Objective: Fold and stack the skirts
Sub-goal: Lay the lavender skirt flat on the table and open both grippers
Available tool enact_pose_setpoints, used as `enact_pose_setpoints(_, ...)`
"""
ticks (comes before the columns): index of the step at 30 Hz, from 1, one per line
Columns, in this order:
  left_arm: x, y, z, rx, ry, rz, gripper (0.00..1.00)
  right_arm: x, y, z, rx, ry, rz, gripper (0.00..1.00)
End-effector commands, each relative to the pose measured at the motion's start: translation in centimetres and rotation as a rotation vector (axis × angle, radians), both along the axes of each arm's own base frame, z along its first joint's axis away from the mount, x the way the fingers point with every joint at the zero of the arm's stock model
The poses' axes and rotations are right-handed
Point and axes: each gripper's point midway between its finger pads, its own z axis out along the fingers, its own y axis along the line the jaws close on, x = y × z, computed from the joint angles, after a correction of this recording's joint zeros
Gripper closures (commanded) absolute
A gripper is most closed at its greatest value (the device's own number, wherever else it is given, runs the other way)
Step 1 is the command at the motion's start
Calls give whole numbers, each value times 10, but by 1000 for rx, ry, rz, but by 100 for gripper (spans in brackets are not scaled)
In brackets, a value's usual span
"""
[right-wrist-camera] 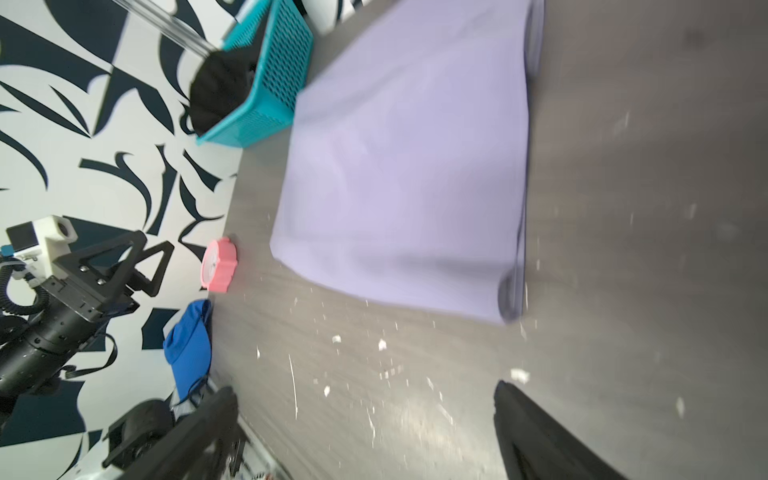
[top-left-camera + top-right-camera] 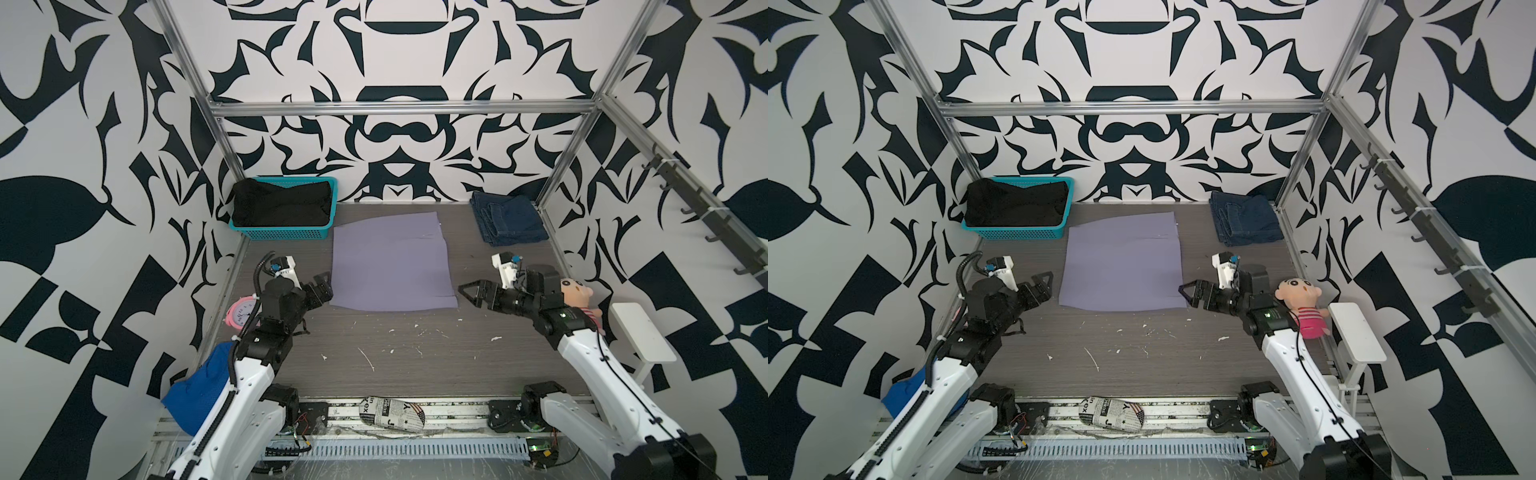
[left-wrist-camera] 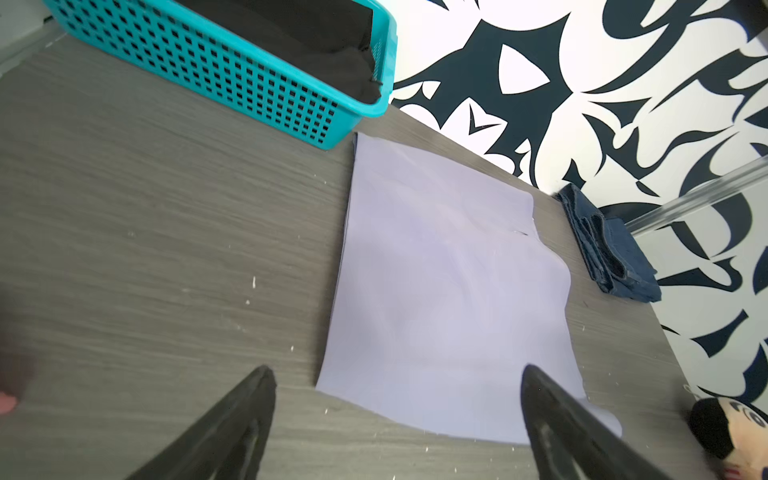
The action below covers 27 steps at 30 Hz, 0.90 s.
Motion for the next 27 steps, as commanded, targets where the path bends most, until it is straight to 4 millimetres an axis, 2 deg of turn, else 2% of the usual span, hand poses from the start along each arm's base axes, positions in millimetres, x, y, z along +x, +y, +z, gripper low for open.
enact_pose_setpoints(1,11,-7,-40,2,214,-61,6,31,2,-10,-36,8,21,7)
enact_pose_setpoints(2,17,-11,-51,-9,273,-84,8,37,5,-16,-21,38,30,13)
enact_pose_setpoints(5,28,-19,-77,-22,380,-107,18,42,10,-39,-3,120,39,20)
enact_pose_setpoints(9,34,-22,-110,-41,472,-101,18,33,-3,-77,-81,223,-7,17)
enact_pose_setpoints(11,31,-26,-121,-64,511,-110,19,26,-5,-88,-98,250,-10,15)
enact_pose_setpoints(13,27,-29,-129,-80,538,-122,23,20,-5,-98,-98,286,-5,13)
enact_pose_setpoints(15,21,-28,-136,-84,557,-116,26,14,4,-106,-54,323,37,12)
enact_pose_setpoints(20,15,-29,-146,-108,593,-104,33,11,20,-114,-9,357,97,12)
enact_pose_setpoints(23,14,-31,-153,-123,609,-106,48,13,26,-121,9,378,119,15)
enact_pose_setpoints(24,14,-31,-156,-120,613,-103,56,14,27,-126,4,377,125,17)
enact_pose_setpoints(25,14,-29,-159,-114,620,-96,59,14,28,-129,-3,377,128,20)
enact_pose_setpoints(27,15,-29,-162,-111,628,-93,71,17,29,-134,1,382,135,33)
